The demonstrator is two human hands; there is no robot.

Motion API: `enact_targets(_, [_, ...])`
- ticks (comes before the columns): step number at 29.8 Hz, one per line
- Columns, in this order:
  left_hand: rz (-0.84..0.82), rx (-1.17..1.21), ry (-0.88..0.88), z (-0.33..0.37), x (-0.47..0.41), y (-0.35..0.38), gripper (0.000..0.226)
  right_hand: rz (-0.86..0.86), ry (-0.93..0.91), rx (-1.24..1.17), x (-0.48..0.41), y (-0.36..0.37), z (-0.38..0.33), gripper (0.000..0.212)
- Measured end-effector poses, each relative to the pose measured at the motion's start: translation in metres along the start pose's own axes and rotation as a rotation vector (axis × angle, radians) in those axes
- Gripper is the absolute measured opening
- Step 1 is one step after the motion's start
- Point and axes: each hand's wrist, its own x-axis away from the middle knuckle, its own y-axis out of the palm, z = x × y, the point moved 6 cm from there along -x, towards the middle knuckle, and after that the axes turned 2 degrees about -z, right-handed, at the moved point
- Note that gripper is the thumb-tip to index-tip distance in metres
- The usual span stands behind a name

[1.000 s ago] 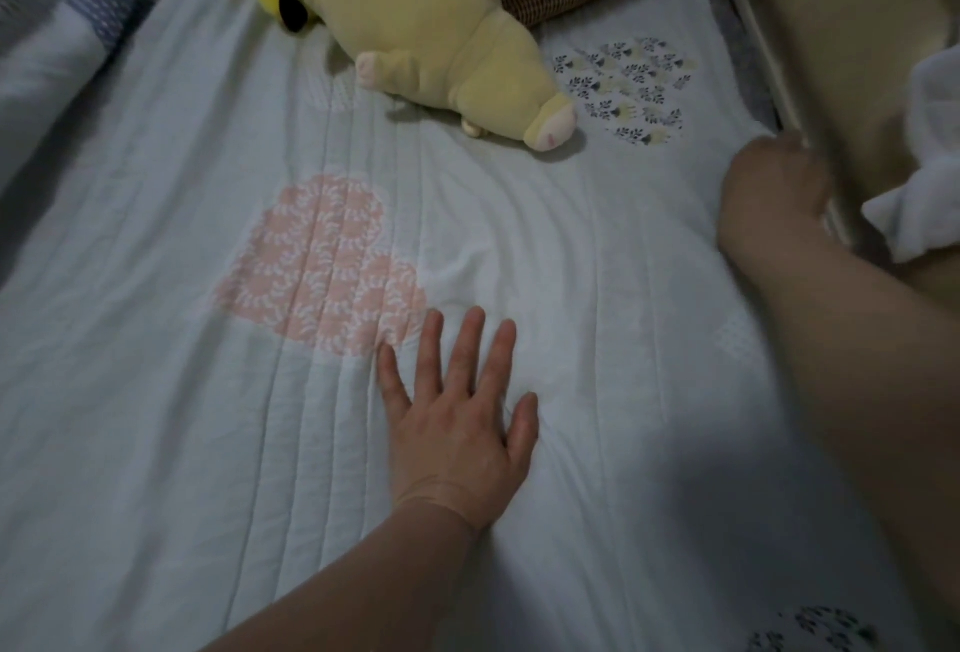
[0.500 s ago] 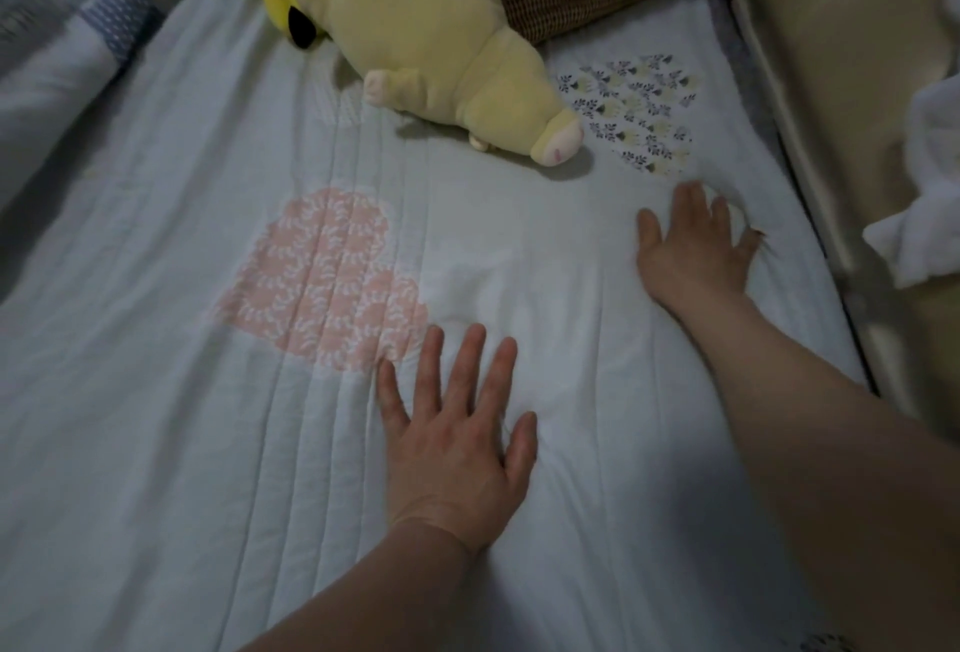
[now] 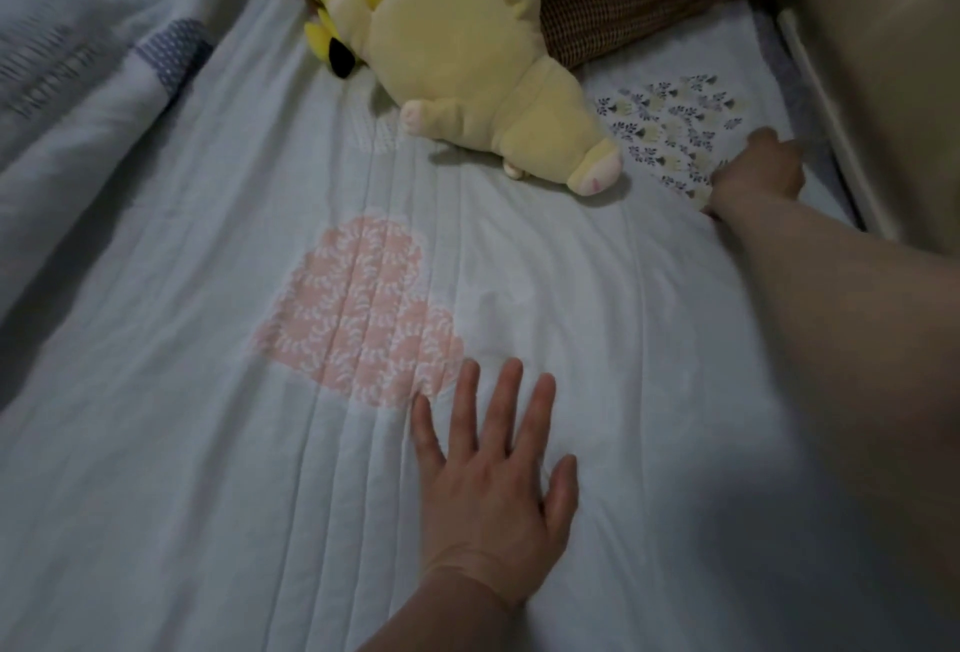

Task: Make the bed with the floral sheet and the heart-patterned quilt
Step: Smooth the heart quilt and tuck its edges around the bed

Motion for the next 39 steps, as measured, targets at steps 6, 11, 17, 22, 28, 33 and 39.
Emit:
enact_targets(6, [0.035, 0.005, 0.019, 0.002, -0.002, 0.0, 0.066, 0.127, -0.212, 0.271, 0.002, -0.014, -0.016, 0.026])
enact_targets(11, [0.048, 0.005, 0.015, -0.004, -0.006, -0.001, 0.065, 0.167, -0.237, 0.312, 0.002, -0.016, -0.012, 0.026])
enact_targets(17, [-0.013, -0.017, -0.01, -0.002, -0.004, 0.0, 0.064, 0.078, -0.445, 0.218, 0.125, 0.009, -0.018, 0.057])
enact_targets(22, [-0.026, -0.048, -0.015, -0.003, -0.003, 0.001, 0.064, -0.16, -0.295, 0.313, 0.142, 0.033, 0.059, 0.058])
enact_targets(28, [0.001, -0.056, -0.013, -0.002, 0.0, 0.003, 0.065, -0.108, -0.625, 0.33, 0.271, 0.02, 0.056, 0.058])
enact_targets(33, [0.004, -0.064, -0.013, -0.005, -0.002, 0.004, 0.065, -0.017, -0.175, 0.387, 0.259, -0.03, 0.158, 0.063])
enact_targets(39, [0.015, -0.055, -0.029, -0.005, -0.002, 0.006, 0.066, -0.209, -0.547, 0.5, 0.36, -0.013, 0.182, 0.059])
